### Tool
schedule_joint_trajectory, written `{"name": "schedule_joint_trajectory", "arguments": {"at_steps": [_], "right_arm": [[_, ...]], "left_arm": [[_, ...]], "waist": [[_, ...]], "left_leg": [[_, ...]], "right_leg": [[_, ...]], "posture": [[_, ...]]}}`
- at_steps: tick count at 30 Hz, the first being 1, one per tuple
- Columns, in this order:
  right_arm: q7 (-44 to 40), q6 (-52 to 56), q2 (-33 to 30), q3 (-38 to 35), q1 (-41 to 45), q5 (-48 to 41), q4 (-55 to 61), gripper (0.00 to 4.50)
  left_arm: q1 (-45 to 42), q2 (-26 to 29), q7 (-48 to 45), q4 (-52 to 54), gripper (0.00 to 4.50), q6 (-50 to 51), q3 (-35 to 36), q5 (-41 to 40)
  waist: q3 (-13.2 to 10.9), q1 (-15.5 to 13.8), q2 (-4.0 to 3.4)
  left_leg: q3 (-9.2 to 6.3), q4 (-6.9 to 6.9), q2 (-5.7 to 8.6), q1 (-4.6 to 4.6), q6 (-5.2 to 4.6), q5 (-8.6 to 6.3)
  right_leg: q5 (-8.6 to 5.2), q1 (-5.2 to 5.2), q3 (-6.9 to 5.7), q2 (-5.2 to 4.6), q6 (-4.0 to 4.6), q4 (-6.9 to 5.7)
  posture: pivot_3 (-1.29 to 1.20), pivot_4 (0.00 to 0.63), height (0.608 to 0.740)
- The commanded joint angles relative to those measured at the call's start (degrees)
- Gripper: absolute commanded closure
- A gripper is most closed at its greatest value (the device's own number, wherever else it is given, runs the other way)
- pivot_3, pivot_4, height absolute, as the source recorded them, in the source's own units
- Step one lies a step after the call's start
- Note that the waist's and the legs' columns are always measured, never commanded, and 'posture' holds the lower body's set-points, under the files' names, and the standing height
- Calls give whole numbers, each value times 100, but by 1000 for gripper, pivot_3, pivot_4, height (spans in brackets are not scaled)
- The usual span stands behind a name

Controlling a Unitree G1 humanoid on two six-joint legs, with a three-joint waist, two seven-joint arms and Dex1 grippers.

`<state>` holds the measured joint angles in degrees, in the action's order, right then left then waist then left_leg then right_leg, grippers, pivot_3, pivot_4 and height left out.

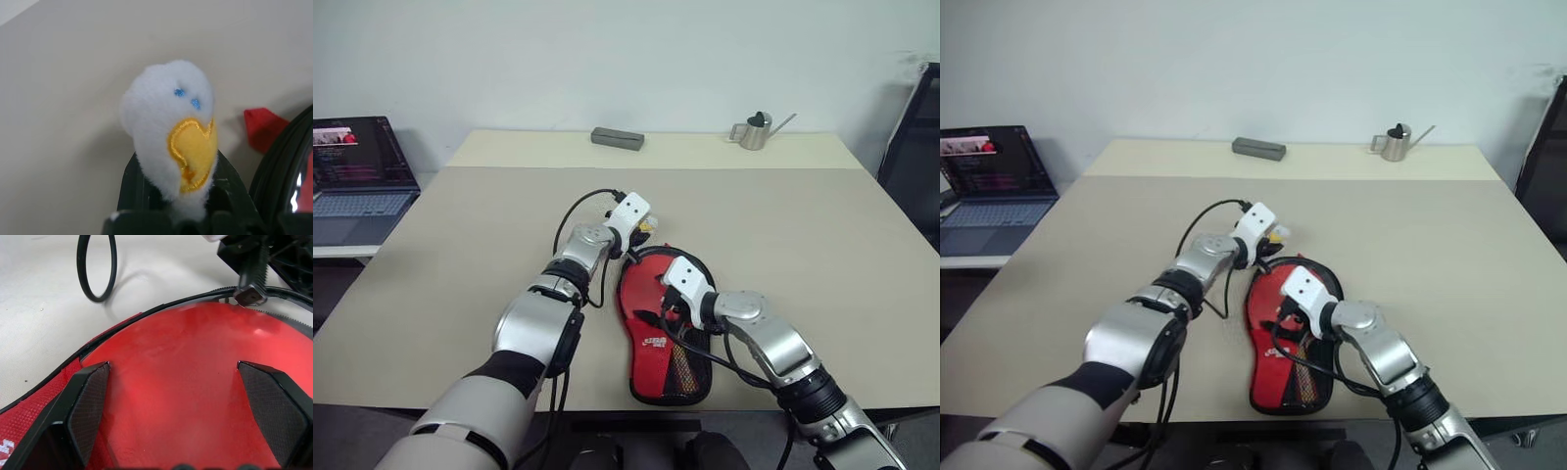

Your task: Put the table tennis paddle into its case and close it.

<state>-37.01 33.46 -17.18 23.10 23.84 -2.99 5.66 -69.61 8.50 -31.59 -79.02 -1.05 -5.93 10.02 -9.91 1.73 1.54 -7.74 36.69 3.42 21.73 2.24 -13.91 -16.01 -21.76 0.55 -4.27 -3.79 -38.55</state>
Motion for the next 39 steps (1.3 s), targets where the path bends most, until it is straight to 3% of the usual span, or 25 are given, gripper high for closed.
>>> {"name": "schedule_joint_trajectory", "arguments": {"at_steps": [1,21,39], "right_arm": [[47,606,-153,311,-472,184,-269,0],[780,1316,86,369,-1194,33,781,0],[1369,1995,193,350,-1668,-60,1709,0]], "left_arm": [[-392,-52,231,125,4193,-246,85,92],[-653,-297,935,26,4193,-390,-86,799],[-895,-940,1513,-13,4194,-526,-283,1320]], "waist": [[0,0,0],[3,-1,2],[3,-4,3]], "left_leg": [[0,0,0,0,1,0],[-2,-39,0,8,10,-8],[3,-61,1,20,24,-27]], "right_leg": [[0,0,0,0,0,0],[-4,-1,-7,-1,-7,55],[-16,-30,17,-2,-18,63]], "posture": [[0,150,740],[0,150,740],[0,150,740]]}}
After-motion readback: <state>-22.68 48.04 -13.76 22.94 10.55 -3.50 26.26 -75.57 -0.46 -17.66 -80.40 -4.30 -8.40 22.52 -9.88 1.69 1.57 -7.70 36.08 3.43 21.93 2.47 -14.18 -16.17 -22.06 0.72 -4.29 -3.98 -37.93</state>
